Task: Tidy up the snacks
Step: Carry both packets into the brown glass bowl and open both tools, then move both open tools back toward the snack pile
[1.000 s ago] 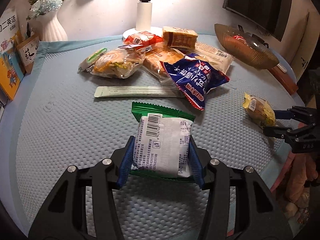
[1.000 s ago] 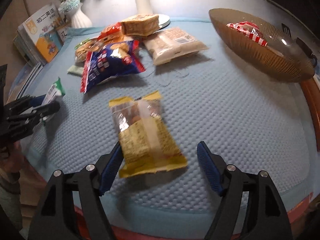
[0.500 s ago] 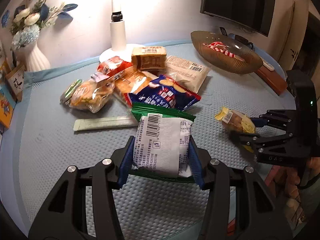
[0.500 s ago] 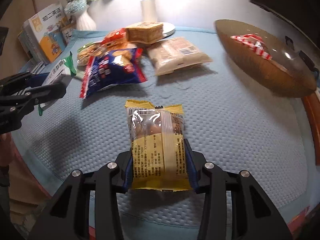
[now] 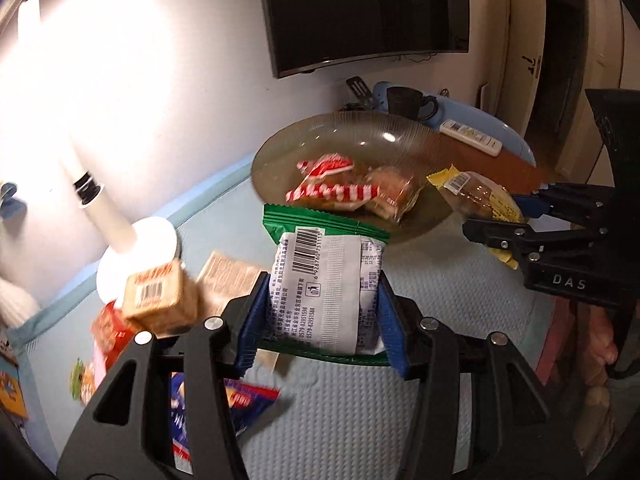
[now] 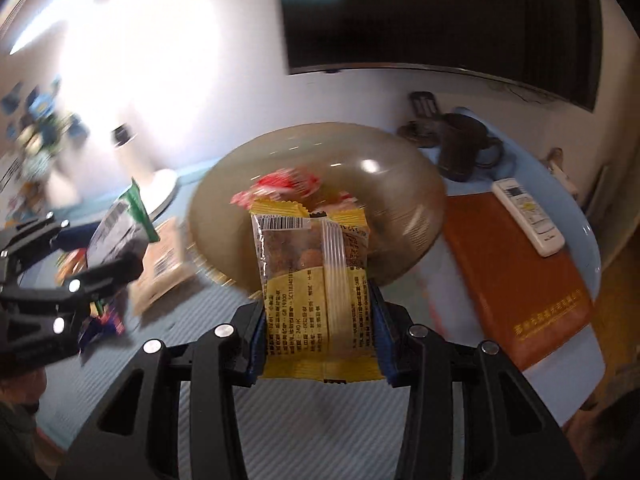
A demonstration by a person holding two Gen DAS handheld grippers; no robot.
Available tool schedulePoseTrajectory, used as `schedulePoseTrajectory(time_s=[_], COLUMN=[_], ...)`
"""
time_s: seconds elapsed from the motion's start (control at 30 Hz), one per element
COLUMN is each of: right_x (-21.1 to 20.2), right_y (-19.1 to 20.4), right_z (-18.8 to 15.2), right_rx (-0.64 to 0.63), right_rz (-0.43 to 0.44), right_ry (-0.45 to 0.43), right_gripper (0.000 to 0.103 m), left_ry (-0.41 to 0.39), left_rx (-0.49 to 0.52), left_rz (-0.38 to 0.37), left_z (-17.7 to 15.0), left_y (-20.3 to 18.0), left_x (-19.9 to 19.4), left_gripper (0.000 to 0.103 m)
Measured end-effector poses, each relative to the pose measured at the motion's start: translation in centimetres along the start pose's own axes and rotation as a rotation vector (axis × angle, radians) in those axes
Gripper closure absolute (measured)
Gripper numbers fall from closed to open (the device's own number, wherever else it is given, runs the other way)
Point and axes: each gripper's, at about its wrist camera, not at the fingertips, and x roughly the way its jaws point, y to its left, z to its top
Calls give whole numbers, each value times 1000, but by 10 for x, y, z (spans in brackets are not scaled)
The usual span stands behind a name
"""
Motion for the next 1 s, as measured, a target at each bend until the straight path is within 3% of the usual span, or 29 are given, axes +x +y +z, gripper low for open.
schedulePoseTrajectory(time_s=[0.13,0.3,0.33,0.37,0.4,0.47,0.73,0.83,1.0], right_x=[31,67,71,73,72,68,30,8,-7], right_y=[-26,-43,-46,-50,-52,-55,-18,20,94], right_z=[27,62,65,66,66,60,26,11,-14], right_rx=[47,79,91,107,124,141,115,50,-101], right_rz=[-59,-67,-66,-58,-40,-12,78,145,263], right_ry=[36,41,48,51,50,42,14,-9,-7], right_gripper=[61,57,57,57,57,57,55,46,42], left_ry=[32,48,41,36,33,25,-45,-65,-96], left_rx=[-2,12,-2,-18,-37,-60,-152,-196,-337], left_rz=[-64,-96,-100,-90,-66,-71,13,84,172], left_z=[38,70,76,80,85,86,50,21,-44], left_y=[-15,-27,-26,-24,-20,-12,39,60,107], left_x=[40,91,98,104,108,106,41,5,-55], left_gripper=[53,52,49,34,28,28,27,27,27])
